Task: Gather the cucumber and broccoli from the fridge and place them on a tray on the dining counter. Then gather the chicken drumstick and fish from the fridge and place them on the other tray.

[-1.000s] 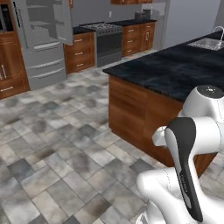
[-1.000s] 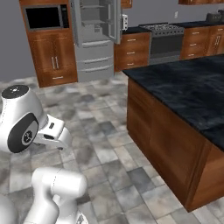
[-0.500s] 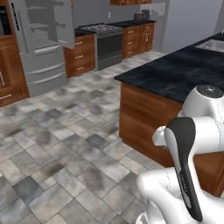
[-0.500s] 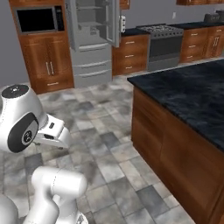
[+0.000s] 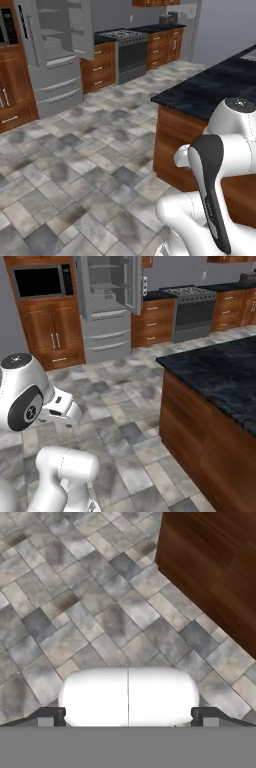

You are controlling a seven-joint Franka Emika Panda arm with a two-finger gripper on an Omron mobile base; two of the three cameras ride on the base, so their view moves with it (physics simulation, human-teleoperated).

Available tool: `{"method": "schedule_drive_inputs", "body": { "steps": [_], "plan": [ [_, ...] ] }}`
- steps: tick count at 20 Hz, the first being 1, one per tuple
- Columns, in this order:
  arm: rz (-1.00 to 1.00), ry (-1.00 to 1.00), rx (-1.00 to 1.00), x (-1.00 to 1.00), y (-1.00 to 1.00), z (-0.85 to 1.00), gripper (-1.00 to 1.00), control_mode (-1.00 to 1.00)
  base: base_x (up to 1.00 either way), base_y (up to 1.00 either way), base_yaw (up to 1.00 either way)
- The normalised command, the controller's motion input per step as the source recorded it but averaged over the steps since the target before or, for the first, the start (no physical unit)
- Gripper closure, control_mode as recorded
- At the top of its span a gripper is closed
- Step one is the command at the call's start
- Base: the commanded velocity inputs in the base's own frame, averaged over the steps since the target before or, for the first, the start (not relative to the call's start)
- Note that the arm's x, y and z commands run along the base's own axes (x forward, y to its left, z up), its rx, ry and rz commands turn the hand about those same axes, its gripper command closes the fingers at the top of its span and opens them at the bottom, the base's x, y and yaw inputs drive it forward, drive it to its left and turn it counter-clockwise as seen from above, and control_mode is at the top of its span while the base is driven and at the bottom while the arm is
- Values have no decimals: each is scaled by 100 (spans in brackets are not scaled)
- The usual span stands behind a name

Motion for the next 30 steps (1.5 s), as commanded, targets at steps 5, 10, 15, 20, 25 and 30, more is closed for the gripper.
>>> {"method": "schedule_drive_inputs", "body": {
  "steps": [5, 10, 15, 20, 25, 30],
  "plan": [
    [0, 0, 0, 0, 0, 0, -100, 100, 97, 5, 3],
    [0, 0, 0, 0, 0, 0, -100, 100, 93, 5, 6],
    [0, 0, 0, 0, 0, 0, -100, 100, 88, 8, 7],
    [0, 0, 0, 0, 0, 0, -100, 100, 81, 7, 10],
    [0, 0, 0, 0, 0, 0, -100, 100, 87, 5, 10],
    [0, 0, 0, 0, 0, 0, -100, 100, 93, 5, 10]
  ]
}}
